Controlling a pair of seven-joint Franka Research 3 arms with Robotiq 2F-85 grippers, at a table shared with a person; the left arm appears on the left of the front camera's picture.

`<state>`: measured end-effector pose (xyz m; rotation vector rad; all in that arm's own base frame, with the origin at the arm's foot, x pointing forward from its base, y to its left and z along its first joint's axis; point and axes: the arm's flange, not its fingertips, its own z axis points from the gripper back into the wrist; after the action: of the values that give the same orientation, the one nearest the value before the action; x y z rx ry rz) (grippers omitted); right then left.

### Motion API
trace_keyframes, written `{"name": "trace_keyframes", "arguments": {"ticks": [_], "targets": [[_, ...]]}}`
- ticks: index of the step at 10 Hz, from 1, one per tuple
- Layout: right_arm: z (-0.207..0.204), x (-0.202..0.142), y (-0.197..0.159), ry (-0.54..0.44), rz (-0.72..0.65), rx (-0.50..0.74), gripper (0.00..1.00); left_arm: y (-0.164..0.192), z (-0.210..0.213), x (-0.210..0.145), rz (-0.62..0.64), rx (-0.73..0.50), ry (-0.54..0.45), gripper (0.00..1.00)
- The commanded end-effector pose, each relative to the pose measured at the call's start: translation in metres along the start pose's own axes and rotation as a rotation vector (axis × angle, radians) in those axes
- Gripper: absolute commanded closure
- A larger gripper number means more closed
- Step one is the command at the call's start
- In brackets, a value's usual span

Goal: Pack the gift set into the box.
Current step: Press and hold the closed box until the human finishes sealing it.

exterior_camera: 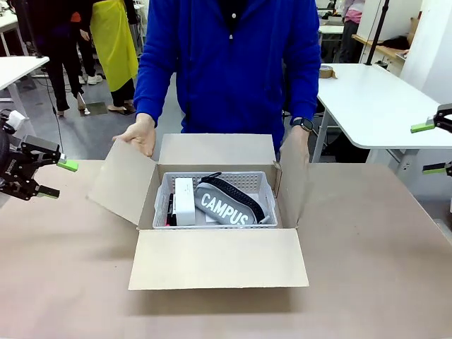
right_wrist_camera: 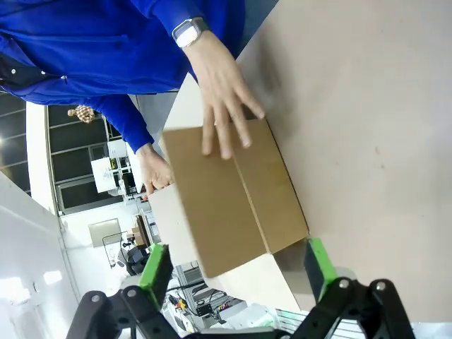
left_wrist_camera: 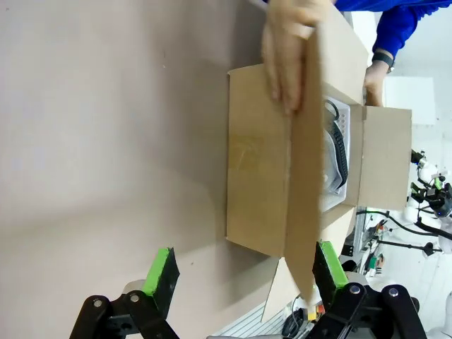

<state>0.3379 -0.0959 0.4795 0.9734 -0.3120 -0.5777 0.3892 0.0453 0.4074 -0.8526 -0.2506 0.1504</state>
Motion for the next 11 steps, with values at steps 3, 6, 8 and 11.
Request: {"name": "trace_keyframes", "arguments": {"ticks": [3,6,8,11], "targets": [[0.0002,-0.0003,0.0026,0.001,-0.009,0.016,0.0,-0.0011,0.0017,-0.0028,-0.003,0.0,0.006,0.0],[0.0002,-0.0003,0.0026,0.001,-0.009,0.016,0.0,-0.0011,0.0017,-0.0028,-0.003,0.0,0.006,0.0],[0.0002,-0.0003,0.0026,0.001,-0.009,0.016,0.0,-0.0011,0.0017,-0.0028,-0.003,0.0,0.006,0.0],[0.0002,-0.0003,0.0026,0.001,-0.009,0.016,0.0,-0.0011,0.0017,-0.0028,-0.003,0.0,0.006,0.0]]}}
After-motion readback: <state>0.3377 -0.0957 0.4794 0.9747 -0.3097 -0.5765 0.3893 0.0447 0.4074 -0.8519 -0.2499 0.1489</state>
